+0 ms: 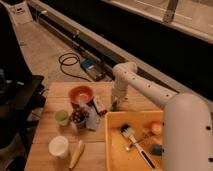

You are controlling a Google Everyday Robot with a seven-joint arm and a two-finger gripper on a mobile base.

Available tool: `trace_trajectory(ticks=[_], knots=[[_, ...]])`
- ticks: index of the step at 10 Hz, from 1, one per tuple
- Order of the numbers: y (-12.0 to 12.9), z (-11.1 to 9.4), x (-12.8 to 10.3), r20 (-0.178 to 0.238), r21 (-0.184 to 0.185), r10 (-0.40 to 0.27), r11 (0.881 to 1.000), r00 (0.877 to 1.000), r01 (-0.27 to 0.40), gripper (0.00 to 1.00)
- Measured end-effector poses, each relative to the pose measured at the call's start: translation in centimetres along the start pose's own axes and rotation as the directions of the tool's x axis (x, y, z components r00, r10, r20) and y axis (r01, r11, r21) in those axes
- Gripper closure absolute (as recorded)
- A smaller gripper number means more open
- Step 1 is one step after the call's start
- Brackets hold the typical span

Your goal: Place pepper in red bowl

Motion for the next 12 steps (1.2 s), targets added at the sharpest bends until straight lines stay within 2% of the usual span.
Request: trace_trajectory(ticks=[3,4,6,7,8,9,10,12], knots=[[-2.4,-4.2,-0.1,-0.053,0.098,-0.031,0.995,0.998,0.036,1.0],[-4.2,-6.0,-0.4,-0.072,0.159,-0.067,0.984,0.995,0.077,1.0],[-7.1,-7.3,-1.4,-0.083,0.229,-0.12,0.964,0.989,0.136,1.0],[-9.2,-8.0,-2.3,-0.086,0.276,-0.158,0.945,0.984,0.176,1.0],[-11.9,-8.3,-3.5,-0.078,0.328,-0.206,0.918,0.975,0.221,1.0],[-13.6,-8.2,-4.3,-0.067,0.358,-0.237,0.901,0.969,0.245,1.0],[-16.1,-8.1,-5.5,-0.046,0.403,-0.278,0.874,0.959,0.273,0.98],[-19.6,-7.4,-7.7,-0.009,0.457,-0.352,0.831,0.936,0.317,0.82]])
